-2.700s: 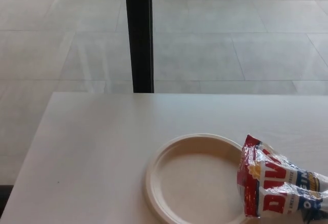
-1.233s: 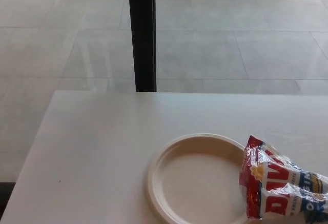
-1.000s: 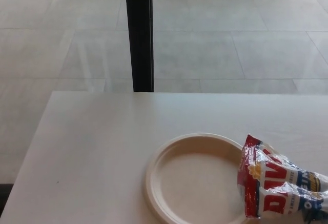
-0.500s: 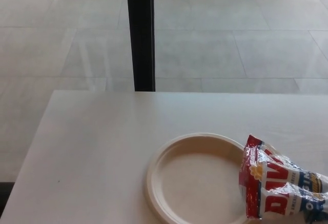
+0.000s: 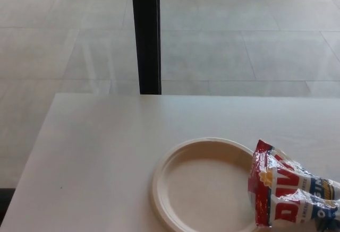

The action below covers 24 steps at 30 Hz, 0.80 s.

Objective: The robot uses its right hand to pick up a bag of sunflower seeds kept in the middle of the desk and tilts it over a plate kept next to it to pour out a few seeds and then puts the bag of seeds back on the desk

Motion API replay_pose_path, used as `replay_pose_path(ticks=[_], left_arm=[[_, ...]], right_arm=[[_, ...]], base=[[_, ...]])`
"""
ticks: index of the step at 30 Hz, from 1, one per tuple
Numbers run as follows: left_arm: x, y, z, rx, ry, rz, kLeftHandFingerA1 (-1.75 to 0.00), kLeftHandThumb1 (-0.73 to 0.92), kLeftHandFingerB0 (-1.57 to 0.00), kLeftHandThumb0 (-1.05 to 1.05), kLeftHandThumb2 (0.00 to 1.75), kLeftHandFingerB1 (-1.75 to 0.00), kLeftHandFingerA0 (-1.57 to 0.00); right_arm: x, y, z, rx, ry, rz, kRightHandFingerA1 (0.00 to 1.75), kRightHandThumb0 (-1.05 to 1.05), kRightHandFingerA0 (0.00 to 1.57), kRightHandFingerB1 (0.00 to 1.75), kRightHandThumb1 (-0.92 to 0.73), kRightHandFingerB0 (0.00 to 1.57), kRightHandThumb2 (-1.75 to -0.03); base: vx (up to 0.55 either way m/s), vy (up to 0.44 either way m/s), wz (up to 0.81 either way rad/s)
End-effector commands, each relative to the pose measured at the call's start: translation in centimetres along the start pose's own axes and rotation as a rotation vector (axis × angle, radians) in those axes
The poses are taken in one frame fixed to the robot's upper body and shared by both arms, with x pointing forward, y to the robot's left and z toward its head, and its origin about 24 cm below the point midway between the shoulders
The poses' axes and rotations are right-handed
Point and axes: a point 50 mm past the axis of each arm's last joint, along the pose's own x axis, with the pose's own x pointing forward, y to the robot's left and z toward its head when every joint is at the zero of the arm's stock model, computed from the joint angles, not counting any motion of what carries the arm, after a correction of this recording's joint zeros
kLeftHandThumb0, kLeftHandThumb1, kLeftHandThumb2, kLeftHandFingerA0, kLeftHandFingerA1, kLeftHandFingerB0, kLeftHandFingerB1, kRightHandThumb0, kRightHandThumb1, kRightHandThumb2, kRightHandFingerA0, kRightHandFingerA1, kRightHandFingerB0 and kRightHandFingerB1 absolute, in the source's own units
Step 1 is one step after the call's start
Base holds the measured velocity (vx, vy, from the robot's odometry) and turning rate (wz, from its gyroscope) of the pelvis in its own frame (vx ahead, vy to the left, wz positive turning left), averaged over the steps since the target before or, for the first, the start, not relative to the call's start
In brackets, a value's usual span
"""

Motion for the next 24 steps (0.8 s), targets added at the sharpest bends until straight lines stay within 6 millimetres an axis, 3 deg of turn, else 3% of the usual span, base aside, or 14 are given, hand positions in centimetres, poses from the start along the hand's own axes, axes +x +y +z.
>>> replay_pose_path(ticks=[1, 6, 7, 8, 9, 10, 12, 14, 15, 16, 17, 18, 23, 24], left_arm=[[-0.2, 0.7, 0.5, -0.006, -0.023, 0.021, -0.64, 0.65, -0.11, -0.34, 1.19, -0.57, -0.22], [-0.2, 0.6, 0.7, 0.060, -0.018, 0.028, -0.62, 0.64, -0.10, -0.34, 1.19, -0.56, -0.20], [-0.2, 0.7, 0.6, 0.031, -0.010, 0.026, -0.66, 0.76, -0.06, -0.57, 0.73, -0.46, -0.23], [-0.1, 0.7, 0.7, 0.029, -0.010, 0.033, -0.63, 0.64, -0.10, -0.34, 1.18, -0.57, -0.21], [-0.1, 0.7, 0.8, 0.025, -0.008, 0.042, -0.63, 0.64, -0.10, -0.34, 1.18, -0.57, -0.21], [-0.1, 0.7, 0.8, 0.036, -0.009, 0.031, -0.64, 0.66, -0.03, -0.60, 0.97, -0.48, -0.21], [-0.1, 0.7, 0.7, 0.021, -0.012, 0.030, -0.64, 0.68, -0.04, -0.58, 0.94, -0.50, -0.21], [-0.2, 0.7, 0.7, 0.033, -0.013, 0.027, -0.65, 0.67, -0.05, -0.58, 0.96, -0.52, -0.22], [-0.2, 0.7, 0.8, 0.048, -0.019, 0.021, -0.62, 0.55, -0.01, -0.59, 1.06, -0.51, -0.18], [-0.2, 0.8, 0.9, 0.080, -0.013, 0.019, -0.62, 0.55, -0.01, -0.59, 1.06, -0.51, -0.18], [-0.2, 0.8, 0.9, 0.073, -0.014, 0.024, -0.64, 0.62, -0.11, -0.35, 1.18, -0.57, -0.23], [-0.2, 0.8, 0.9, 0.065, -0.009, 0.028, -0.66, 0.68, -0.06, -0.62, 0.96, -0.50, -0.26], [-0.1, 0.7, 0.9, 0.034, -0.020, 0.030, -0.64, 0.65, -0.04, -0.63, 0.99, -0.48, -0.22], [-0.1, 0.7, 0.8, 0.043, -0.016, 0.036, -0.65, 0.76, -0.05, -0.59, 0.72, -0.47, -0.24]], right_arm=[[0.0, 0.0, 0.5, -0.088, -0.029, 0.023, 0.00, -0.95, 0.00, 0.06, -0.55, 0.00, -0.87], [0.9, -1.0, 1.3, -0.098, -0.051, -0.018, 0.00, -0.94, 0.00, 0.06, -0.55, 0.00, -0.86], [1.1, -1.3, 1.4, -0.096, -0.050, -0.024, 0.00, -0.93, 0.00, 0.06, -0.54, 0.00, -0.85], [1.2, -1.4, 1.5, -0.093, -0.051, -0.031, 0.00, -0.91, 0.00, 0.06, -0.53, 0.00, -0.84], [1.3, -1.5, 1.5, -0.090, -0.054, -0.040, 0.00, -0.91, 0.00, 0.06, -0.53, 0.00, -0.84], [1.5, -2.0, 1.9, -0.086, -0.064, -0.058, 0.00, -0.93, 0.00, 0.05, -0.54, 0.00, -0.86], [1.8, -2.5, 2.4, -0.086, -0.083, -0.080, 0.00, -0.95, 0.00, 0.04, -0.56, 0.00, -0.88], [1.9, -2.8, 2.8, -0.069, -0.094, -0.102, 0.00, -0.91, 0.00, 0.06, -0.53, 0.00, -0.85], [2.0, -2.8, 2.9, -0.062, -0.097, -0.102, 0.00, -0.91, 0.00, 0.06, -0.53, 0.00, -0.86], [1.9, -2.7, 2.9, -0.060, -0.098, -0.103, 0.00, -0.91, 0.00, 0.06, -0.53, 0.00, -0.86], [1.9, -2.7, 3.0, -0.057, -0.103, -0.102, 0.00, -0.93, 0.00, 0.05, -0.54, 0.00, -0.87], [2.0, -2.4, 3.2, -0.048, -0.123, -0.101, 0.00, -0.94, 0.00, 0.05, -0.55, 0.00, -0.87], [1.8, -0.9, 3.7, -0.055, -0.149, -0.042, 0.00, -0.90, 0.00, 0.09, -0.53, 0.00, -0.86], [1.7, -0.7, 3.8, -0.068, -0.147, -0.029, 0.11, -0.69, 0.00, 0.34, -0.40, 0.00, -0.83]], base=[[0.00, 0.000, 0.00], [0.00, 0.000, 0.00], [0.00, 0.000, 0.00], [0.00, 0.000, 0.00], [0.00, 0.000, 0.00], [0.00, 0.000, 0.00], [0.00, 0.000, 0.00], [0.00, 0.000, 0.00], [0.00, 0.000, 0.00], [0.00, 0.000, 0.00], [0.00, 0.000, 0.00], [0.00, 0.000, 0.00], [0.00, 0.000, 0.00], [0.00, 0.000, 0.00]])
